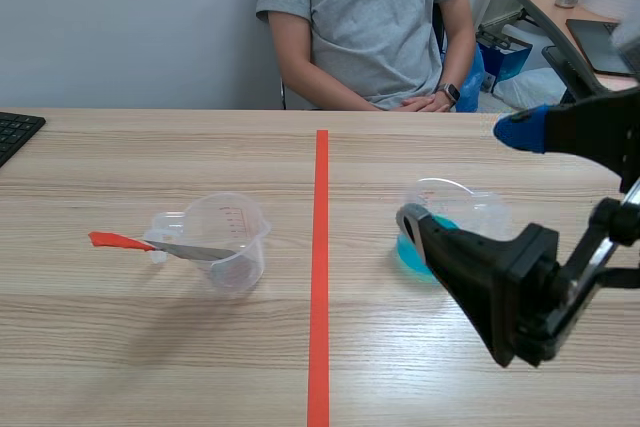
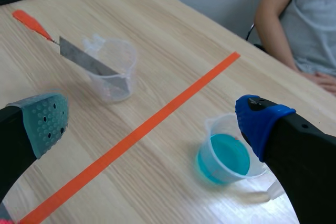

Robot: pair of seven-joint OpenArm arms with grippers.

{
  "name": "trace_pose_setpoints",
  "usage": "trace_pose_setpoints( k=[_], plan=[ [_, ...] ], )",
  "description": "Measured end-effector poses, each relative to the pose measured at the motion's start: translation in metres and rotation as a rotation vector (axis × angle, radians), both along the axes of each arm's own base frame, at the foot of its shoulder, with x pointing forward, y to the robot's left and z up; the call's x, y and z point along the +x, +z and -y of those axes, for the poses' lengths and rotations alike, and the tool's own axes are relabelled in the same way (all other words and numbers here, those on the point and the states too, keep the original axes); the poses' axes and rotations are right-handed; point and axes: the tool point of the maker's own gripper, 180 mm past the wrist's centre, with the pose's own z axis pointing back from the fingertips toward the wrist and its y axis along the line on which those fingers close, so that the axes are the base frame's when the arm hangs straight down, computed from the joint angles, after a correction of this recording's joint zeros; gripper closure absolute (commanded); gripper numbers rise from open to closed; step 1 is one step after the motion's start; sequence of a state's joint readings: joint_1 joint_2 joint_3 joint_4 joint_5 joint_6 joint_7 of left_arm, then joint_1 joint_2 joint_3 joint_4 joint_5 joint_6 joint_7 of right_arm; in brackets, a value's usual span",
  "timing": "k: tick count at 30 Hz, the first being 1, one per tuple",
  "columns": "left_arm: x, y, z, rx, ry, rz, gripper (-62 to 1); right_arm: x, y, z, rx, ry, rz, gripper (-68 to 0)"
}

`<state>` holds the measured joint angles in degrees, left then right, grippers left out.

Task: Do the redox reaction experiment.
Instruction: 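Return to the home posture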

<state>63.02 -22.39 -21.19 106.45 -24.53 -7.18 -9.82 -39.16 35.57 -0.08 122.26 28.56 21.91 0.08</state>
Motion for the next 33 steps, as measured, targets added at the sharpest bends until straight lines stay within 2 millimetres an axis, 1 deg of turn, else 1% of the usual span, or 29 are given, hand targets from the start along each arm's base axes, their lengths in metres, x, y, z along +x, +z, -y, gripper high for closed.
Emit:
trace_pose_setpoints(
  k=[3,5,11,13,15,19,21,25,29,33],
  plan=[
    [0.009,0.017,0.015,0.005,-0.047,0.044,-62.3,-0.006,-0.002,-0.001,-0.004,-0.011,-0.014,-67.9],
    [0.015,0.028,0.025,0.016,-0.079,0.07,-62.3,-0.009,0.003,-0.004,0.014,-0.007,-0.006,-67.9],
    [0.027,0.063,0.05,0.009,-0.143,0.162,-62.3,-0.009,0.007,-0.004,0.018,-0.017,0.004,-67.9],
    [0.03,0.072,0.057,0.009,-0.158,0.178,-62.3,-0.009,0.007,-0.004,0.018,-0.017,0.005,-67.9],
    [0.034,0.074,0.06,0.02,-0.167,0.172,-62.3,-0.008,0.007,-0.004,0.018,-0.018,0.005,-67.9],
    [0.045,0.079,0.06,0.038,-0.169,0.186,-62.3,-0.008,0.007,-0.003,0.016,-0.02,0.005,-67.9],
    [0.047,0.082,0.063,0.043,-0.197,0.198,-62.3,-0.008,0.007,-0.003,0.015,-0.021,0.006,-67.9],
    [0.048,0.084,0.072,0.05,-0.27,0.204,-62.3,-0.008,0.006,-0.003,0.012,-0.021,0.003,-67.9],
    [0.047,0.082,0.082,0.044,-0.318,0.193,-62.3,-0.008,0.005,-0.003,0.002,-0.019,0.006,-67.9],
    [0.045,0.079,0.084,0.035,-0.322,0.184,-62.3,-0.008,0.005,-0.003,0.002,-0.019,0.006,-67.9]
  ],
)
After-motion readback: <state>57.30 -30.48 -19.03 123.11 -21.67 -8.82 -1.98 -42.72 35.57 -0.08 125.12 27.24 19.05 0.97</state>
